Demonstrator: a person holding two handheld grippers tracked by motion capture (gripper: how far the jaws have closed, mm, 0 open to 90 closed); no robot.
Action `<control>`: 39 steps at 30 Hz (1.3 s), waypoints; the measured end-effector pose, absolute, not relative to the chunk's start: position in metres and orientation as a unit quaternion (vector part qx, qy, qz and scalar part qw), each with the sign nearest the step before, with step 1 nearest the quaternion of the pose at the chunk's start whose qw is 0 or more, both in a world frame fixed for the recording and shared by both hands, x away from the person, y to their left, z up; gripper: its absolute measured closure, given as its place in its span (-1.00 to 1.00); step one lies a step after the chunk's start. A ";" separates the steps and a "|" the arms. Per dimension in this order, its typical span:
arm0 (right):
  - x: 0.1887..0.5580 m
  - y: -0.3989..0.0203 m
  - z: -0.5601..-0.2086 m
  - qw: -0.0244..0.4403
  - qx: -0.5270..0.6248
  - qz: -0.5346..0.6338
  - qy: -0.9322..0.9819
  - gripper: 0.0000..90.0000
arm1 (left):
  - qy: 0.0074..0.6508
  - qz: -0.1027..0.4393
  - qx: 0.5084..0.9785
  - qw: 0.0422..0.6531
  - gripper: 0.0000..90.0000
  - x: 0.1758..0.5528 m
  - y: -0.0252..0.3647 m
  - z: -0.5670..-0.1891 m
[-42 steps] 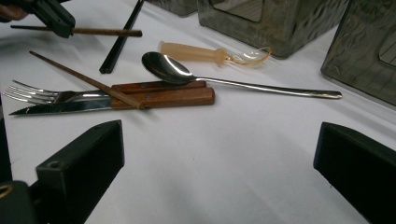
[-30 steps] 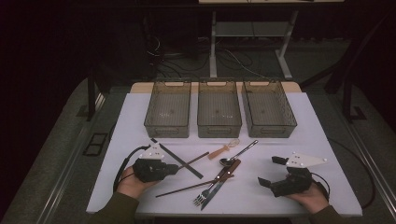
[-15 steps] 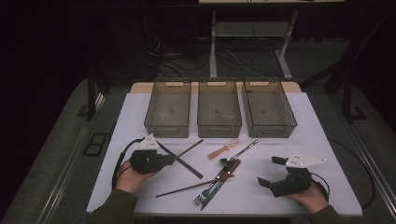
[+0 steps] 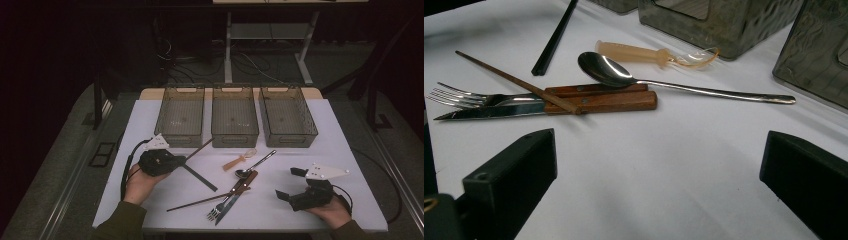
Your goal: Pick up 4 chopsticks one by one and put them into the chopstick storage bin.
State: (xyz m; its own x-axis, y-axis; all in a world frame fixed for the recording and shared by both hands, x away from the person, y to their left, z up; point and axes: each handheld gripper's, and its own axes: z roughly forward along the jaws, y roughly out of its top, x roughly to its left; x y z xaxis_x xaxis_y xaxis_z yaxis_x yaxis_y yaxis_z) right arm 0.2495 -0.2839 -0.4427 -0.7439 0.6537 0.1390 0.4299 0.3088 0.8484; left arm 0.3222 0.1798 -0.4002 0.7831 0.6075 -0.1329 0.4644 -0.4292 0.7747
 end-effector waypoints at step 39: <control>0.250 -0.283 -0.444 0.118 0.341 0.476 0.802 -0.97 | 0.357 0.124 0.803 0.461 0.88 0.388 0.172 -0.359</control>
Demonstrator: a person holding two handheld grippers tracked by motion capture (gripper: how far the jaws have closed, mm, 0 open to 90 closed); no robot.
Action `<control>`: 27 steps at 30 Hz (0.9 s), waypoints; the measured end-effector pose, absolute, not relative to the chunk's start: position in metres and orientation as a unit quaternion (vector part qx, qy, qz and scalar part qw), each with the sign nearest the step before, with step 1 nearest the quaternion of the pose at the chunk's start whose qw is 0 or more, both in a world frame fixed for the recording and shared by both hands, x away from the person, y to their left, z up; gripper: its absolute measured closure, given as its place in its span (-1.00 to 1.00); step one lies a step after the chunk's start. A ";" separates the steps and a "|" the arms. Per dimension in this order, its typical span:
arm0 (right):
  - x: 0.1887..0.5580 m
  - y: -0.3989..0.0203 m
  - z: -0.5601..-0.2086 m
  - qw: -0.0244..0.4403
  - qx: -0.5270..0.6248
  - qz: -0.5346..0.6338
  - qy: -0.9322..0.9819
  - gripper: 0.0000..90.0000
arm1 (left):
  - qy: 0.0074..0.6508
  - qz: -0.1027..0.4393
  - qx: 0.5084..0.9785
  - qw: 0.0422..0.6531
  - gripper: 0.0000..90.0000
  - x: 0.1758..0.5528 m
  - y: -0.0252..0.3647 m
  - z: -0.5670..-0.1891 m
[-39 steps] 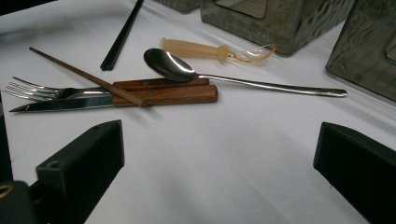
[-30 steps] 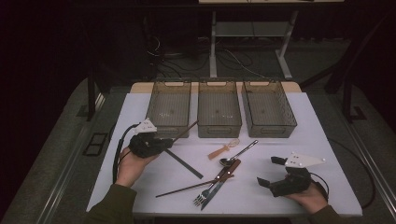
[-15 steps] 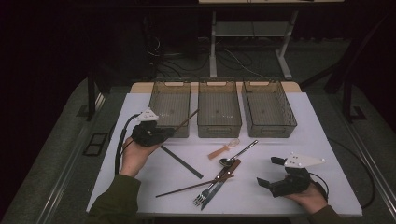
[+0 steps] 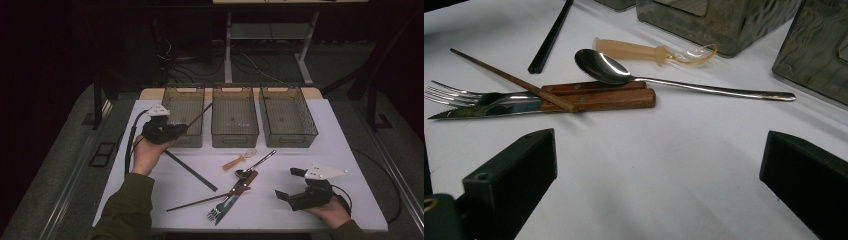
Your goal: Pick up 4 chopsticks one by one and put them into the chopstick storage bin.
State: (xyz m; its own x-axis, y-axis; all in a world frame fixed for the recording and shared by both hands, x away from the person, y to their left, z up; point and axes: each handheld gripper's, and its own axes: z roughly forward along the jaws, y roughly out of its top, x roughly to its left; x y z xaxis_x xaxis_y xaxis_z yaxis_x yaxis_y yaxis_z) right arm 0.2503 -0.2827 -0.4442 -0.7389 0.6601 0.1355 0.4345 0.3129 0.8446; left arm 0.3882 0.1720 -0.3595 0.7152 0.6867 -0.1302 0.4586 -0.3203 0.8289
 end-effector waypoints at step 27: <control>0.250 -0.282 -0.444 0.117 0.341 0.477 0.801 -0.97 | 0.399 0.139 0.786 0.451 0.88 0.447 0.165 -0.356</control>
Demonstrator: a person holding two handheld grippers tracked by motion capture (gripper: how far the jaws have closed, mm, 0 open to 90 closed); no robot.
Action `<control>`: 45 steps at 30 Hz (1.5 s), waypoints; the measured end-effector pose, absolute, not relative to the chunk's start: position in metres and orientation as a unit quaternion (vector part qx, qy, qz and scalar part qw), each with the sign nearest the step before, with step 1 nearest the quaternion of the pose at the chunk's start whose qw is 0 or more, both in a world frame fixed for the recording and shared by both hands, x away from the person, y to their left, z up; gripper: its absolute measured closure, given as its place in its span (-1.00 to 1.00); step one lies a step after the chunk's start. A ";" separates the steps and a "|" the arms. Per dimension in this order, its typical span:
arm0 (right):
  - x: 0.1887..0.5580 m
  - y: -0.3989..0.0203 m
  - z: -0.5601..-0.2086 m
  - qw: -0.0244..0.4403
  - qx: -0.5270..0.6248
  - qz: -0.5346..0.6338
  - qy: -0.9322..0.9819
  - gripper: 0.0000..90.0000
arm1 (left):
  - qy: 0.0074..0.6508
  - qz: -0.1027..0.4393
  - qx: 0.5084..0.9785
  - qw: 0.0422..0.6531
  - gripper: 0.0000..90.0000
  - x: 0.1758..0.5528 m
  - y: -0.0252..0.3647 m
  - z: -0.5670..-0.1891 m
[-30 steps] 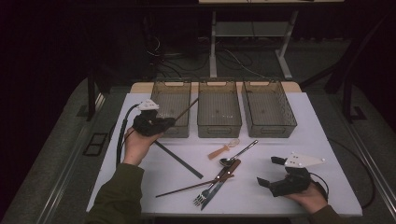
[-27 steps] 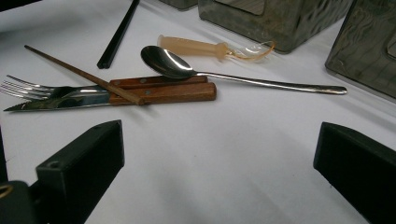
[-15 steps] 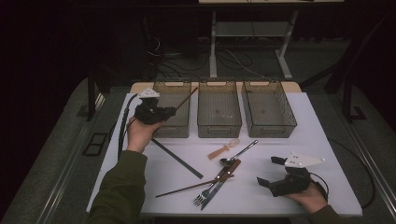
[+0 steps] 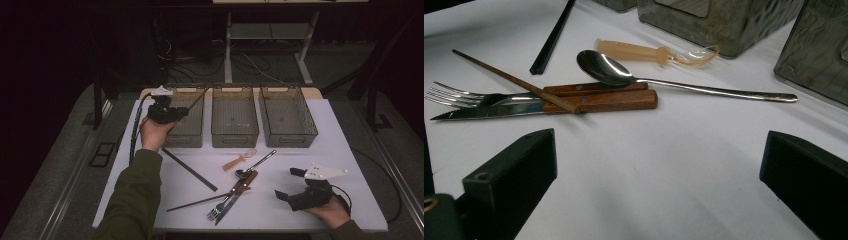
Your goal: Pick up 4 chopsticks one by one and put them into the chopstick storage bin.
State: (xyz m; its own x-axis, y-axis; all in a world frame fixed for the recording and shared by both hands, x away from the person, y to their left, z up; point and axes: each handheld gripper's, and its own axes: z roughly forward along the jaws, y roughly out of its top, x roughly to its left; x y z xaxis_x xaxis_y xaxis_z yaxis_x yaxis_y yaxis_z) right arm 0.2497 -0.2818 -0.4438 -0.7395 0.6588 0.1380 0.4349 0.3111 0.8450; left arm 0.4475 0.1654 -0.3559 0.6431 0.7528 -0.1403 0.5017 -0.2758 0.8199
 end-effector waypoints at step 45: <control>0.248 -0.284 -0.443 0.115 0.339 0.481 0.801 -0.97 | 0.480 0.168 0.759 0.406 0.69 0.505 0.178 -0.377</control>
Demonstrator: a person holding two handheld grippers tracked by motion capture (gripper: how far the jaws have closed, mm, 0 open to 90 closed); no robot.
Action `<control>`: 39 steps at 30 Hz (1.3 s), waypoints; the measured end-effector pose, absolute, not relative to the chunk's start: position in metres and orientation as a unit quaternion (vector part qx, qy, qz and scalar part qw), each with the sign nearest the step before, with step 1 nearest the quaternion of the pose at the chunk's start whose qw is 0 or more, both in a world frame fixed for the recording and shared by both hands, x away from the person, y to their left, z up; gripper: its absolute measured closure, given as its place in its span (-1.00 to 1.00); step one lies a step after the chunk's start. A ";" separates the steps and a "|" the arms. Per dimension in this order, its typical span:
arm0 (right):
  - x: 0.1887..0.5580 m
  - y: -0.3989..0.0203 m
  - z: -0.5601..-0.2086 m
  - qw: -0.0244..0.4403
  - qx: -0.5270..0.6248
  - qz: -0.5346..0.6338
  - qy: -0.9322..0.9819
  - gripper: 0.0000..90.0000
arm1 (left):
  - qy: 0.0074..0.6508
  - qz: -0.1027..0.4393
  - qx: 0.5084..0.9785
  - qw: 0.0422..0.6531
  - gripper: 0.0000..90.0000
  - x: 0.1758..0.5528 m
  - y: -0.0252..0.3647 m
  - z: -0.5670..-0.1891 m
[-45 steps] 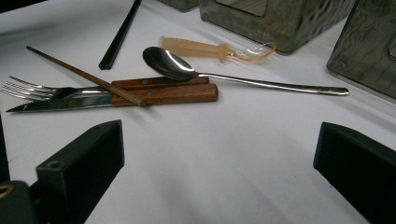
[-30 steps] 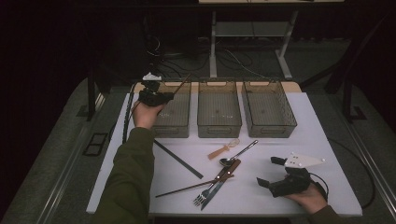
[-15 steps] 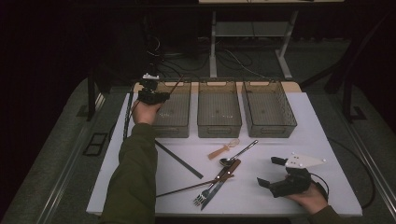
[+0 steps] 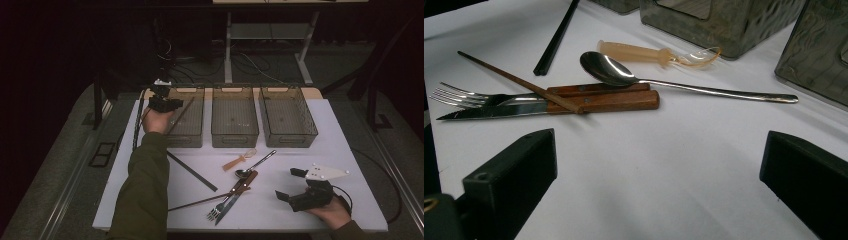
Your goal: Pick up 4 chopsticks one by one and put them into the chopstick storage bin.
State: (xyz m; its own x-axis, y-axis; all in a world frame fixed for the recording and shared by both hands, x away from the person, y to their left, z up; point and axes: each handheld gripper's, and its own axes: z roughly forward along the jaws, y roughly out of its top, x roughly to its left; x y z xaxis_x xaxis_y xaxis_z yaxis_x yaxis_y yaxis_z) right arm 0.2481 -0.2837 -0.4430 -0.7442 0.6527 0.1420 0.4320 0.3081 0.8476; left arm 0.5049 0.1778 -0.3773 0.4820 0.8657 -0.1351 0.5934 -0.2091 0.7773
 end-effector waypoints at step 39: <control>0.247 -0.282 -0.443 0.118 0.340 0.479 0.801 -0.97 | 0.351 0.136 0.800 0.467 -0.16 0.420 0.153 -0.326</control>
